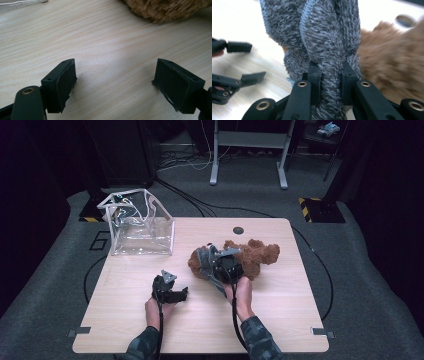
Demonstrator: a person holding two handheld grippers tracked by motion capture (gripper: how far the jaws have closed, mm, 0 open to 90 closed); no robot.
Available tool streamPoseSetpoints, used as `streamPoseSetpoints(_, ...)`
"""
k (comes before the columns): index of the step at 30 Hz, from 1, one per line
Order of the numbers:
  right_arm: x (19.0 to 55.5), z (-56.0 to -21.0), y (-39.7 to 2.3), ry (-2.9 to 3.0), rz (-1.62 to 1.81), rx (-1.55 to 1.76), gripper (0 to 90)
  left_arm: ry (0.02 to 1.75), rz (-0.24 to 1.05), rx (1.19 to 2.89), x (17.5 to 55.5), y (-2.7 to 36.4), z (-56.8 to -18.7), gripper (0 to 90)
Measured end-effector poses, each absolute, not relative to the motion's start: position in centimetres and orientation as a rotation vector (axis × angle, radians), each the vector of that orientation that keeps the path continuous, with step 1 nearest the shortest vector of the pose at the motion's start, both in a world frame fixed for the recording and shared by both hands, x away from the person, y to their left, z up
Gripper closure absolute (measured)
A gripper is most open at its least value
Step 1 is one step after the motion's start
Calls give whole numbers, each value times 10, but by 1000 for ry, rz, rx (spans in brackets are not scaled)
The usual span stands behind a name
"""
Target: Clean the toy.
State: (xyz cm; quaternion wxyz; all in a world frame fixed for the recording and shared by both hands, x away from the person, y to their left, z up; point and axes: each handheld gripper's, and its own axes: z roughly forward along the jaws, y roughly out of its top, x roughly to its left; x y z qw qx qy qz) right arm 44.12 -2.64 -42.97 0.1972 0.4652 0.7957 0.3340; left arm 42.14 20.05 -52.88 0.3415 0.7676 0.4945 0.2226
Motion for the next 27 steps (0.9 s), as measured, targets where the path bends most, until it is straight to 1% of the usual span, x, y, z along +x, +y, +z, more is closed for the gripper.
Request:
streamPoseSetpoints(5,438,-450,-15,2325,865,1278,752,1289,581,1992,421,200,-529,177)
streamPoseSetpoints(7,434,-466,-9,2405,812,1262,752,1289,581,1991,421,200,-529,177)
streamPoseSetpoints(11,429,-473,-8,2421,791,1241,752,1288,580,1992,421,200,-529,177)
streamPoseSetpoints(15,423,-453,-15,2331,818,1240,752,1288,581,1992,421,200,-529,177)
streamPoseSetpoints(16,421,-438,-21,2269,837,1257,753,1290,589,1983,421,199,-529,177)
streamPoseSetpoints(17,421,-438,-21,2269,837,1257,753,1290,589,1983,421,199,-529,177)
streamPoseSetpoints(20,423,-420,-29,2198,838,1261,752,1286,587,1994,421,200,-529,177)
streamPoseSetpoints(27,428,-411,-47,2106,787,1302,751,1287,588,1987,421,199,-529,177)
